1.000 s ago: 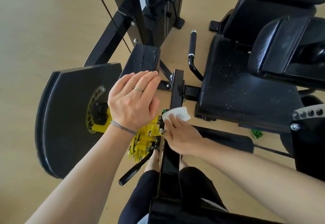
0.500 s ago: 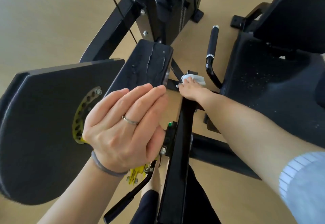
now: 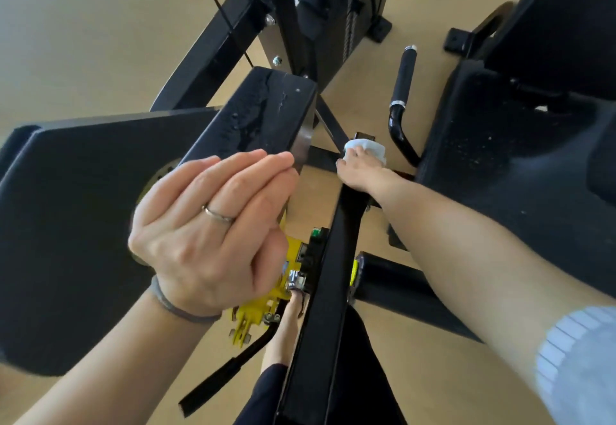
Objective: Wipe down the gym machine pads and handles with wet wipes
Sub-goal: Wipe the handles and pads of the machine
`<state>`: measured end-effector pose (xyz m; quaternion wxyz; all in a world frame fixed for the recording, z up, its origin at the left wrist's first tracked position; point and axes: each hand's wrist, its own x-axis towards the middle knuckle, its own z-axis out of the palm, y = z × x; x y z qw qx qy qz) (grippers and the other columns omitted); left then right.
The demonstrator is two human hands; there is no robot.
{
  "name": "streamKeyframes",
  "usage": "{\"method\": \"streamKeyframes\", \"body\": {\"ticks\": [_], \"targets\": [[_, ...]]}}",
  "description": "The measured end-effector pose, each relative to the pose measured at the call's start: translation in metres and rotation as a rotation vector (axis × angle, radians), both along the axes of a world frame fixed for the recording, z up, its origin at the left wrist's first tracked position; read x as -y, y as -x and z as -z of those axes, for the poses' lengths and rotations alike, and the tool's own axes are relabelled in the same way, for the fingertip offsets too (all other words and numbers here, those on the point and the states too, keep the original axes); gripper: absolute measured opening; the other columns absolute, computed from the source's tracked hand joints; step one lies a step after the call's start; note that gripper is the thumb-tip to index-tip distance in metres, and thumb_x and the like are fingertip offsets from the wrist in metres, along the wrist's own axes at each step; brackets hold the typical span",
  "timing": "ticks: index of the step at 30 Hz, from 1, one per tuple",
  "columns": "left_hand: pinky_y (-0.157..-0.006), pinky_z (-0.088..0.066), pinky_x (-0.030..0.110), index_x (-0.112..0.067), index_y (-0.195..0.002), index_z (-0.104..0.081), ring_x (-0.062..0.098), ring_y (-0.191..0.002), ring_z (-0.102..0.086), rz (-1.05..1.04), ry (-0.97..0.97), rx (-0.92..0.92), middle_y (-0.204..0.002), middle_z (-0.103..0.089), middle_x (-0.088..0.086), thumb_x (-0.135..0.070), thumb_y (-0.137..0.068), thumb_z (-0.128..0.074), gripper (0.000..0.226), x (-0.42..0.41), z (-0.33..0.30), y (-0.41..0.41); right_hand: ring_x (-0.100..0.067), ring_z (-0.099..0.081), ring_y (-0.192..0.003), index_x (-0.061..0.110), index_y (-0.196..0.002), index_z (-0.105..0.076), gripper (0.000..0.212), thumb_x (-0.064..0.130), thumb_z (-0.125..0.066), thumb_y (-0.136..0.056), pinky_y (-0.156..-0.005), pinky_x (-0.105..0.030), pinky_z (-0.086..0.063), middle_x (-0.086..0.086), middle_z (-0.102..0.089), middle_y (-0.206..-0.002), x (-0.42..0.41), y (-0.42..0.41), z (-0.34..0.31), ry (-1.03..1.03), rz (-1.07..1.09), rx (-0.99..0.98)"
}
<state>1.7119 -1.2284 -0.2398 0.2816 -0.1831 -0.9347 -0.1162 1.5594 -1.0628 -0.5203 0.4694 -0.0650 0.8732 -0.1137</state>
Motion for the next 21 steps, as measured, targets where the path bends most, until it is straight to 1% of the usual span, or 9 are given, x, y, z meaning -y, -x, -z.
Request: {"method": "streamKeyframes", "body": {"ticks": [4,8,11,12,14,15,17,19,21], "targets": [[-0.081,-0.058,0.042,-0.011,-0.102,-0.080,0.019,-0.102,-0.073,-0.011,-0.004,-0.007,-0.112,-0.075,0.001,-0.006,-0.083,-0.055,0.032,-0.001,-0.001,-0.004,-0.037,-0.028,-0.147,0.004,-0.151,-0.037,0.057,0.034,-0.034,-0.103,-0.119,-0.051,-0.025,-0.018,-0.029,-0.160,-0.012,-0.051,-0.036,0.071,-0.046,-0.044],[-0.093,-0.054,0.040,-0.013,-0.110,-0.077,0.018,-0.110,-0.070,-0.062,0.017,0.099,-0.118,-0.073,0.000,-0.013,-0.089,-0.055,0.031,0.000,-0.008,-0.009,-0.038,-0.031,-0.146,0.007,-0.151,-0.037,0.075,0.047,-0.022,-0.089,-0.118,-0.055,-0.029,-0.015,-0.030,-0.160,-0.013,-0.100,-0.083,0.084,-0.089,-0.013],[-0.102,-0.048,0.038,-0.015,-0.117,-0.074,0.017,-0.115,-0.066,-0.099,0.044,0.243,-0.123,-0.071,-0.001,-0.017,-0.095,-0.050,0.032,0.000,-0.015,-0.013,-0.035,-0.039,-0.140,0.017,-0.147,-0.040,0.059,0.045,-0.025,-0.098,-0.109,-0.046,-0.036,-0.009,-0.035,-0.155,-0.011,-0.133,-0.120,0.053,-0.140,-0.104],[-0.106,-0.045,0.037,-0.015,-0.120,-0.072,0.017,-0.118,-0.065,-0.113,0.064,0.292,-0.126,-0.069,-0.001,-0.019,-0.098,-0.047,0.033,-0.001,-0.020,-0.014,-0.034,-0.038,-0.140,0.023,-0.146,-0.042,0.052,0.045,-0.025,-0.102,-0.106,-0.046,-0.035,-0.009,-0.032,-0.157,-0.011,-0.144,-0.134,0.045,-0.185,-0.123],[-0.114,-0.037,0.036,-0.016,-0.129,-0.065,0.018,-0.124,-0.059,-0.133,0.122,0.386,-0.134,-0.064,0.000,-0.023,-0.101,-0.041,0.037,-0.001,-0.029,-0.017,-0.034,-0.019,-0.150,0.037,-0.152,-0.037,0.051,0.048,-0.020,-0.105,-0.114,-0.051,-0.027,-0.008,-0.013,-0.166,-0.012,-0.162,-0.160,0.052,-0.240,-0.047],[-0.117,-0.033,0.036,-0.016,-0.135,-0.060,0.018,-0.129,-0.055,-0.138,0.160,0.440,-0.139,-0.060,0.001,-0.026,-0.103,-0.039,0.040,-0.001,-0.033,-0.019,-0.033,-0.011,-0.153,0.037,-0.155,-0.032,0.052,0.047,-0.019,-0.106,-0.118,-0.053,-0.023,-0.006,-0.006,-0.169,-0.013,-0.166,-0.174,0.072,-0.232,0.000],[-0.122,-0.024,0.036,-0.019,-0.146,-0.048,0.018,-0.137,-0.046,-0.156,0.182,0.520,-0.149,-0.051,0.000,-0.034,-0.105,-0.037,0.045,0.001,-0.041,-0.022,-0.031,-0.009,-0.155,0.024,-0.158,-0.030,0.053,0.041,-0.019,-0.109,-0.120,-0.049,-0.020,-0.008,-0.009,-0.169,-0.014,-0.171,-0.199,0.116,-0.182,0.046],[-0.123,-0.019,0.037,-0.021,-0.150,-0.039,0.020,-0.142,-0.039,-0.243,0.073,0.557,-0.153,-0.045,0.000,-0.043,-0.104,-0.039,0.051,0.005,-0.050,-0.027,-0.029,-0.011,-0.155,0.014,-0.158,-0.031,0.053,0.036,-0.018,-0.111,-0.120,-0.042,-0.019,-0.010,-0.014,-0.169,-0.016,-0.178,-0.217,0.122,-0.135,0.093],[-0.122,-0.020,0.041,-0.021,-0.153,-0.031,0.022,-0.144,-0.035,-0.419,-0.137,0.609,-0.155,-0.040,0.001,-0.051,-0.101,-0.045,0.062,0.010,-0.056,-0.033,-0.029,-0.026,-0.151,0.020,-0.154,-0.041,0.053,0.043,-0.022,-0.110,-0.116,-0.038,-0.026,-0.007,-0.026,-0.166,-0.018,-0.181,-0.226,0.152,-0.019,0.152]]}}
